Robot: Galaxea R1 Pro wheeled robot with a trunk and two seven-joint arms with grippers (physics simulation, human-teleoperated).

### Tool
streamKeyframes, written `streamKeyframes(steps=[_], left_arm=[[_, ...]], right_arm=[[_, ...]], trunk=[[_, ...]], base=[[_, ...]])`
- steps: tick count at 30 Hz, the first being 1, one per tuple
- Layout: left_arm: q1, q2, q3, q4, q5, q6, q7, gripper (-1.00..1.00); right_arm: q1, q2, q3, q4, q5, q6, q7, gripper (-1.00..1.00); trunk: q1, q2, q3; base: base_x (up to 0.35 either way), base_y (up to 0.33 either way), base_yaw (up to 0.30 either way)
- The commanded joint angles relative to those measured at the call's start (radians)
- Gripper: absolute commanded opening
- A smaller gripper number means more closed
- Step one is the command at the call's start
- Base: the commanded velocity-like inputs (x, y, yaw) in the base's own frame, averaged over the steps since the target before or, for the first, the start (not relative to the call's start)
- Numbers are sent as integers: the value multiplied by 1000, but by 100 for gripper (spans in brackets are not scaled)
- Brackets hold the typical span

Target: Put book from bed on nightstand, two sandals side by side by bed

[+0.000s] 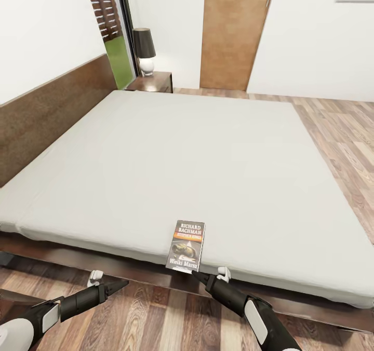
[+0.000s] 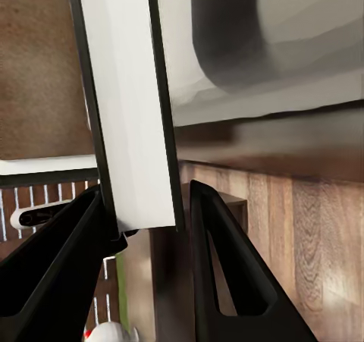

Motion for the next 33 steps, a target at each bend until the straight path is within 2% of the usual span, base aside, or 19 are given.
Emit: streamKeyframes(steps=[1, 28, 33], left_arm=[[0, 0, -6, 0, 7, 6, -3, 100], [0, -7, -5, 0, 6, 6, -3, 100], [0, -11, -6, 0, -3, 6, -3, 100]], right_arm=[[0, 1, -5, 0, -2, 8, 4, -100], [0, 1, -1, 1, -1, 9, 3, -100], [0, 0, 0, -6, 0, 19, 3, -100]], trunk=[[-4, 7, 3], [-108, 196, 87], [-127, 231, 103]], base=[[0, 0, 0], [0, 0, 0], [0, 0, 0]])
